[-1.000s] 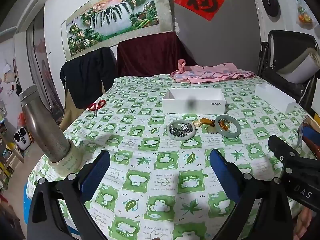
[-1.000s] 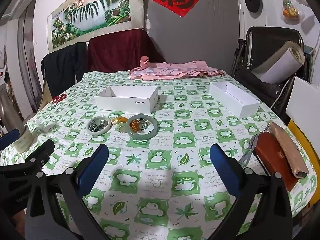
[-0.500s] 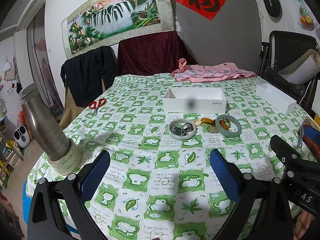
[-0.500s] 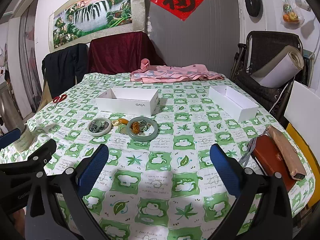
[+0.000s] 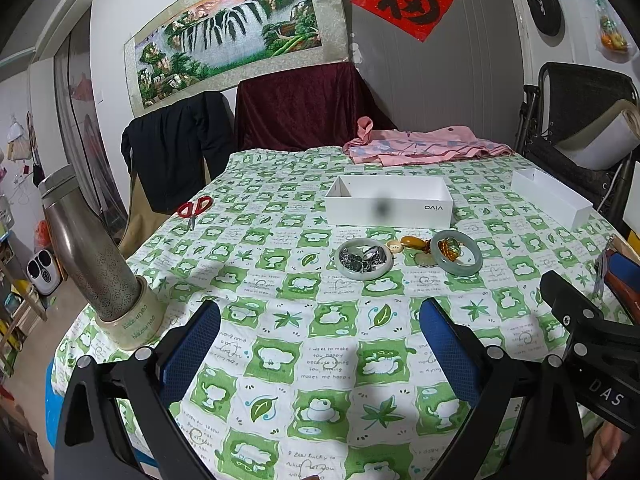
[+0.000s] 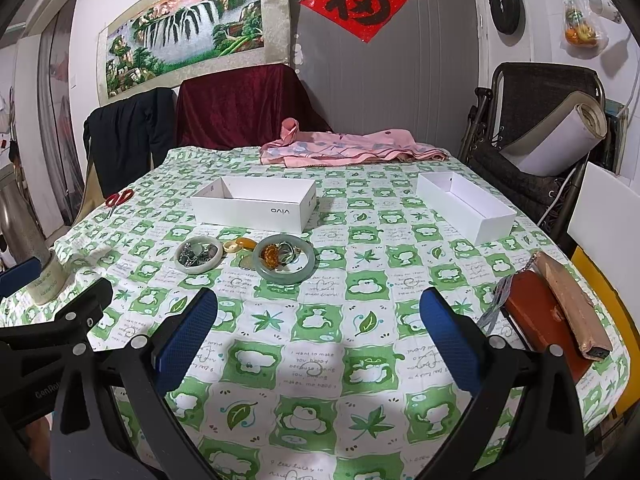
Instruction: Organize jewelry
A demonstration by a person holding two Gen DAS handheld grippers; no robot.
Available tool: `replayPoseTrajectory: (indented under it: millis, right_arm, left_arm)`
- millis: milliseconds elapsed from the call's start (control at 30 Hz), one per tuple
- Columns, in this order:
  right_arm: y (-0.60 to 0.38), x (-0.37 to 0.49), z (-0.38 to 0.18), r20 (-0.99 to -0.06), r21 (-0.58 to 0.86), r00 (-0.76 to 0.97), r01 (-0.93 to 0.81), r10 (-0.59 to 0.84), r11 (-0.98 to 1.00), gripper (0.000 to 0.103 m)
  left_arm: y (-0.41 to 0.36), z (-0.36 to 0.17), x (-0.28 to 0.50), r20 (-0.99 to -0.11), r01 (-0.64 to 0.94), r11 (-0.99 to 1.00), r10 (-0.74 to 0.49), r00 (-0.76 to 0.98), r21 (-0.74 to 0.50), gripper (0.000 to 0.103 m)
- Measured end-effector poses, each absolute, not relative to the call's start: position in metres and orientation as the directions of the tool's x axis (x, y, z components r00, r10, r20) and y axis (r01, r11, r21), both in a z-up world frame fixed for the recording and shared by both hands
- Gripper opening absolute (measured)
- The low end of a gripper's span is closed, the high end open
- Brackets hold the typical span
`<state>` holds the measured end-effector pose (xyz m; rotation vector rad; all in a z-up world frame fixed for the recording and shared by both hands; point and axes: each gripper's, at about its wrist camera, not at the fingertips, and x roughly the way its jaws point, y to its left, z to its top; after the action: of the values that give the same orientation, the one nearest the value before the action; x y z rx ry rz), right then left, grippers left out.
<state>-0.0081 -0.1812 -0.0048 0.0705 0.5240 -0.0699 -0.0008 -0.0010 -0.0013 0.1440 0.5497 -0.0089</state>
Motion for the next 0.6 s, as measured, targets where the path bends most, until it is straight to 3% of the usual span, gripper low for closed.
replayPoseTrajectory:
  millis: [600]
  right_arm:
    - [-0.1813,-0.0082,-0.0051,-0.502,0.051,0.864,0.085,-0.048,0.995,0.096]
  left_arm:
    - [-0.0005,-0.0008,-0.0006,-0.522,0.047,0.99,0.029,0.852,0.133,0.097]
